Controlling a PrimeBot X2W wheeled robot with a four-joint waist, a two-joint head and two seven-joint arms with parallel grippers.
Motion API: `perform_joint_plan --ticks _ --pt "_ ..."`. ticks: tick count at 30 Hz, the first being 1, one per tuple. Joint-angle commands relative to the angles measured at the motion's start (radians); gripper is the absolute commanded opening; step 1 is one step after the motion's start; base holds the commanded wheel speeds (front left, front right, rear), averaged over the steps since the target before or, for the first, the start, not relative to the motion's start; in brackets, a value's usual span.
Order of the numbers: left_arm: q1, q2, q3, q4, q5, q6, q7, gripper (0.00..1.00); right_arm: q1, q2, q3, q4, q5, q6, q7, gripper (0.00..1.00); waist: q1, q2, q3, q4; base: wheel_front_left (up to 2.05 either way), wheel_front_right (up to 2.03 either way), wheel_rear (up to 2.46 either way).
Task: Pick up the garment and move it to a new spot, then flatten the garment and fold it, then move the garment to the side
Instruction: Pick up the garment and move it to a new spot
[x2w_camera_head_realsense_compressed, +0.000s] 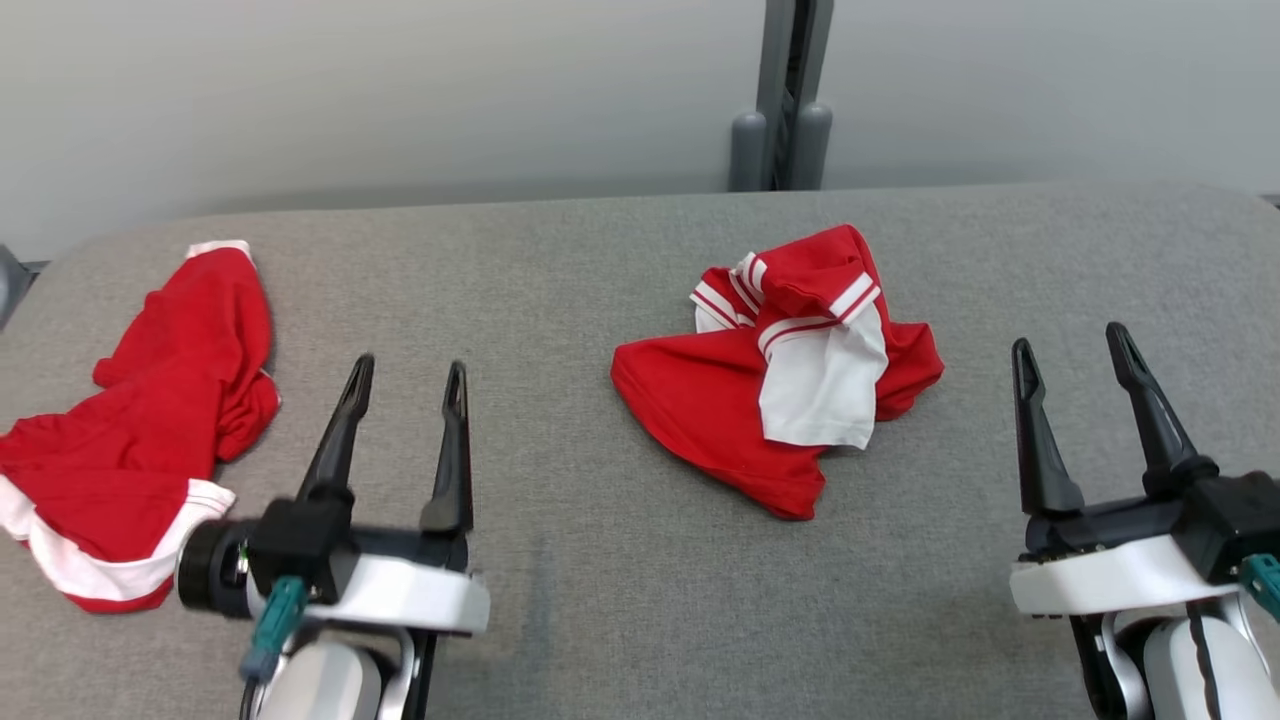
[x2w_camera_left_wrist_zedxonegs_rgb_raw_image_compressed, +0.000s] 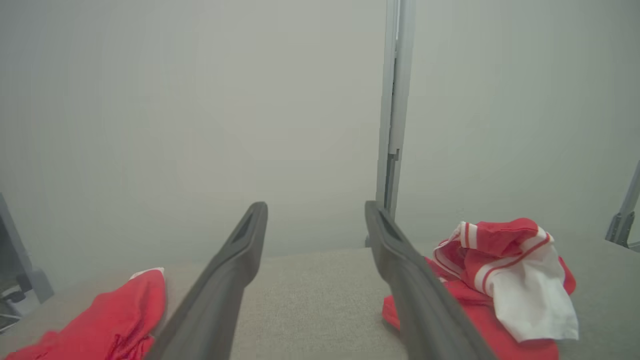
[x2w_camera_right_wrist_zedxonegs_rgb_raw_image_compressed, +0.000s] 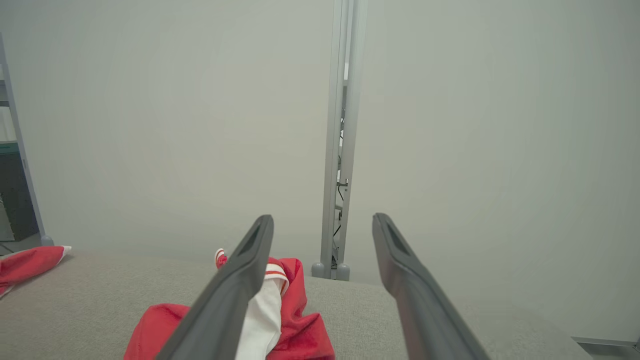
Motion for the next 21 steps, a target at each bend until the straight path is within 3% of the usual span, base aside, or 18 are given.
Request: perform_joint_plan --ticks 1,9,21 --pt "0.033 -0.007 0.020 -0.018 0.016 -0.012 0.000 1.00 0.016 -0.004 0.001 0.005 0.008 0.000 0.000 1.00 0.0000 0.0000 -0.014 0.011 0.00 0.00 0.00" --pt "0.162 -0.064 0.085 -0.063 0.065 -0.056 0.000 1.00 0.051 -0.003 0.013 0.026 0.030 0.000 0.000 1.00 0.0000 0.0000 -0.027 0.006 0.00 0.00 0.00" --pt "0.188 -0.077 0.108 -0.048 0.067 -0.073 0.000 1.00 0.060 -0.003 0.024 0.050 0.045 0.000 0.000 1.00 0.0000 0.0000 -0.041 -0.003 0.00 0.00 0.00"
